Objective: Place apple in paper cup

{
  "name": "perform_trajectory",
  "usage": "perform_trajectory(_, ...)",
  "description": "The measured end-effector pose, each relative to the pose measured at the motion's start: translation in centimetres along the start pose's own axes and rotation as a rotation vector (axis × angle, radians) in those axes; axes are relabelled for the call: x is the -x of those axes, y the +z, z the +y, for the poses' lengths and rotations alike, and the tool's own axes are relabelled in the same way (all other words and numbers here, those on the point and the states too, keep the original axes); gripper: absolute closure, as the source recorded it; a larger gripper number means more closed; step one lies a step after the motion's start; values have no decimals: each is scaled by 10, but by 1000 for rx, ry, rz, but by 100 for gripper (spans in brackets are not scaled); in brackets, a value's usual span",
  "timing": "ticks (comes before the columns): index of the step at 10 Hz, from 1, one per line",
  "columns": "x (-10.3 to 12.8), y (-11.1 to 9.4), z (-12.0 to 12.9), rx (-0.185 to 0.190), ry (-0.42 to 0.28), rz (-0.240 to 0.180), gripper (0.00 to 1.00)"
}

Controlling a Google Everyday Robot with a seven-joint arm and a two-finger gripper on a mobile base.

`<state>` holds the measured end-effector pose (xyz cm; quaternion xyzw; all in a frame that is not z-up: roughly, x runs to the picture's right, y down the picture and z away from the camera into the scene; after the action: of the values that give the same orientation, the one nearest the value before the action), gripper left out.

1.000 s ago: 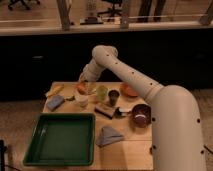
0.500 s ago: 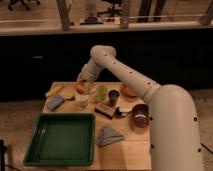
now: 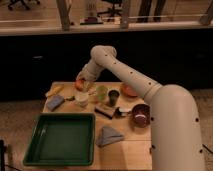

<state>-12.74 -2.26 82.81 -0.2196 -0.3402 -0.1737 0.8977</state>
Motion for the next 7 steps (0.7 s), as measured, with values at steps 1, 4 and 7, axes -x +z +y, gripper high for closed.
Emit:
perform_trajectory(1, 0, -1, 0, -1, 0, 2, 20)
perform_trajectory(4, -1, -2, 0, -3, 0, 7, 20)
perform_trajectory(7, -1, -3, 0, -3, -5, 6, 20)
